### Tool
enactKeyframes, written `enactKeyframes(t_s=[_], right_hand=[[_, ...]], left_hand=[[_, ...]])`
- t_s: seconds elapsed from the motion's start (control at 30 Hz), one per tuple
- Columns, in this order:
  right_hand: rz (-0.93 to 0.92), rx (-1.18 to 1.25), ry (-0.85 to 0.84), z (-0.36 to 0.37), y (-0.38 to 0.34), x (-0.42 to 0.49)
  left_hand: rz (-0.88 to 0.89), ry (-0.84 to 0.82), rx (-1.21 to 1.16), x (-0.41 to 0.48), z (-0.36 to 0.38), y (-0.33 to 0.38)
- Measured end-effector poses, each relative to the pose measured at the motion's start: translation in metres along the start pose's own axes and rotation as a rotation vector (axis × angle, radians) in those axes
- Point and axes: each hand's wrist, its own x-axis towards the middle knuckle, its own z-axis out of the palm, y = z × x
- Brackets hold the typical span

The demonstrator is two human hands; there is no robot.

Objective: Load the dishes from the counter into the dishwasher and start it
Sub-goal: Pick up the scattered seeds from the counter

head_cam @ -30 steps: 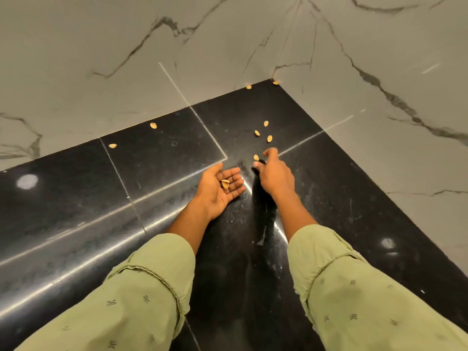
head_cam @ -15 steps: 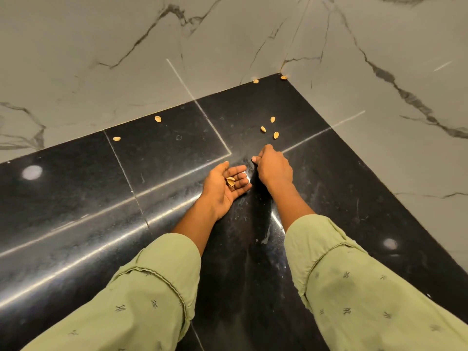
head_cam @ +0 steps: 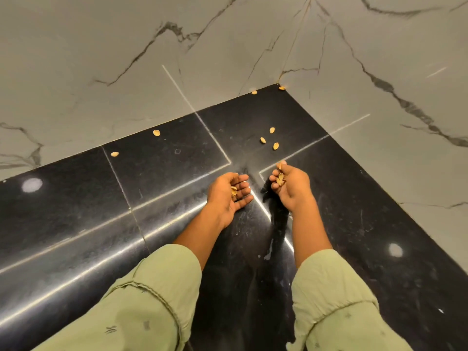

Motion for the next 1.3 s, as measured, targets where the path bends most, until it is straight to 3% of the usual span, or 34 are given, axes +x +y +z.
enactKeyframes(t_s=[0.13, 0.23, 0.3, 0.4, 0.5, 0.6, 0.8, 1.1, 1.3], right_hand=[[0.091, 0.289, -0.059, -0.012, -0.009, 0.003], [0.099, 0.296, -0.086, -0.014, -0.019, 0.016], [0.059, 0.222, -0.058, -0.014, -0.025, 0.029], [-0.154, -0.112, 0.107, -0.015, -0.028, 0.054], [-0.419, -0.724, 0.188, -0.012, -0.032, 0.076], [-0.48, -1.15, 0.152, -0.001, -0.034, 0.076], [-0.544, -1.434, 0.169, 0.009, -0.034, 0.073], [-0.541, -1.418, 0.147, 0.01, -0.035, 0.067], [-0.583, -1.437, 0.086, 0.01, -0.038, 0.066]], left_hand=[[0.067, 0.041, 0.104, 0.018, 0.021, 0.016], [0.177, 0.167, 0.298, 0.042, 0.037, 0.024], [0.365, 0.254, 0.546, 0.06, 0.044, 0.025], [0.642, 0.253, 1.015, 0.075, 0.055, 0.028], [0.723, 0.257, 1.292, 0.085, 0.072, 0.037], [0.752, 0.269, 1.426, 0.098, 0.083, 0.045], [0.721, 0.348, 1.326, 0.113, 0.086, 0.044], [0.774, 0.283, 1.186, 0.1, 0.071, 0.038], [0.757, 0.392, 1.061, 0.098, 0.048, 0.035]])
